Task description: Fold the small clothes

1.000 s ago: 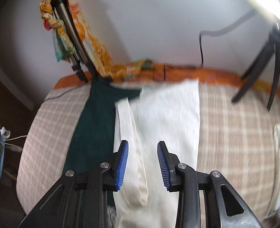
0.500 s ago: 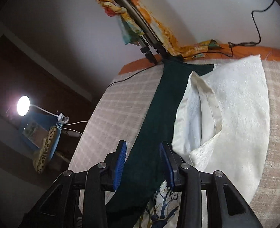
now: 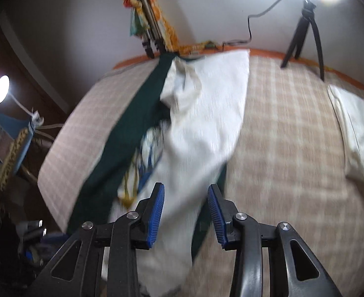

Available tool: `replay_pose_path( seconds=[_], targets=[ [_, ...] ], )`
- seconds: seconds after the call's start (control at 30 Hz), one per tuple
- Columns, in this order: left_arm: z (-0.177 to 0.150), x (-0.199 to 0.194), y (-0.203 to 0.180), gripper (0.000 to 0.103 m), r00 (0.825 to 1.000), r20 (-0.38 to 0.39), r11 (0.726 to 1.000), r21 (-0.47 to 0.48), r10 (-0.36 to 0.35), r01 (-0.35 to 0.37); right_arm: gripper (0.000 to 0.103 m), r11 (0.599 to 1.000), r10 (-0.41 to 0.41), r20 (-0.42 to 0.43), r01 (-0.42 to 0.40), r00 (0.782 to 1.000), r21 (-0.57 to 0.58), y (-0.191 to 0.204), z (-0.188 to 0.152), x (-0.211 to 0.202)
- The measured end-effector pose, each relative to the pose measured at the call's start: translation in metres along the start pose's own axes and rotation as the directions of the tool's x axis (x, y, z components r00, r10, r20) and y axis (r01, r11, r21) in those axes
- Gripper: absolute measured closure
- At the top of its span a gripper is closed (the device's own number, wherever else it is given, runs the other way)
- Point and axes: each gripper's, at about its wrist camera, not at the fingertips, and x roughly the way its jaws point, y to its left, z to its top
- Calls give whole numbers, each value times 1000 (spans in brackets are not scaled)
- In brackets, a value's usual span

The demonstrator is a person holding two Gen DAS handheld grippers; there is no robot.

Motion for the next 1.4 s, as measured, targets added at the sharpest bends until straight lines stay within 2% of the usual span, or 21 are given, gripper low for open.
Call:
replay_pose_path(
  seconds=[0.13, 0.27, 0.37, 0.4, 0.43, 0.47, 0.5, 0.53, 0.57, 0.67, 0.77, 0.83, 0.93, 1.0, 1.1, 1.2, 1.33, 1.4],
  targets=[
    [-1, 17, -3, 71, 998, -45, 999, -31, -45, 44, 64, 1000, 11, -76, -11, 997, 1, 12, -56, -7],
    [-1, 26, -2, 71, 998, -63, 998, -62, -26, 22, 64, 999, 22, -146, -17, 989, 33, 18, -102, -5],
    [-1, 29, -1, 71, 998, -66, 998, -69, -10, 5, 66, 1000, 6, -166, -5, 986, 9, 27, -116, -2],
    [-2, 30, -1, 71, 998, -67, 998, -69, -14, 9, 71, 1000, -6, -171, 5, 985, -7, 30, -118, 0],
    [-2, 32, 0, 72, 997, -68, 997, -72, -20, 15, 80, 1000, -20, -177, 16, 984, -23, 32, -120, 3],
    [-3, 34, 2, 73, 997, -71, 997, -78, -27, 22, 84, 999, -37, -186, 30, 982, -42, 35, -123, 6],
    [-4, 35, 4, 84, 997, -73, 996, -88, -32, 26, 91, 997, -58, -177, 47, 982, -66, 39, -128, 5],
    [-5, 36, 6, 93, 997, -71, 994, -101, -42, 35, 103, 995, -65, -173, 52, 983, -80, 41, -130, 4],
    [-5, 37, 7, 100, 996, -71, 993, -110, -53, 45, 103, 996, -58, -176, 45, 983, -79, 39, -130, 4],
    [-6, 32, 2, 100, 997, -46, 994, -92, -68, 64, 103, 999, -19, -161, 14, 987, -32, 28, -130, -5],
    [-7, 30, -6, 100, 996, -39, 995, -56, -84, 82, 103, 997, 56, -125, -50, 991, 54, 7, -133, -29],
    [-10, 35, -8, 100, 995, -64, 996, -37, -78, 76, 103, 996, 43, -134, -32, 990, 80, -1, -138, -32],
    [-16, 44, -8, 100, 991, -111, 997, -32, -79, 76, 98, 998, -42, -185, 50, 982, 38, -3, -143, -23],
    [-16, 40, -8, 100, 992, -106, 997, -33, -72, 69, 97, 998, -29, -202, 40, 979, 47, -4, -144, -21],
    [-13, 26, -5, 96, 996, -70, 998, -35, -55, 53, 78, 997, -78, -147, 78, 986, -3, 1, -137, -31],
    [-10, 7, 6, 94, 999, -21, 998, -57, -30, 28, 77, 997, -74, -81, 73, 994, -13, 1, -125, -42],
    [-9, -11, 26, 94, 999, 10, 996, -79, 44, -43, 78, 999, -51, -7, 51, 999, -16, 0, -100, -47],
    [-13, -17, 39, 84, 998, -1, 991, -119, 64, -64, 77, 999, -49, 11, 50, 999, -18, 1, -92, -42]
  ],
)
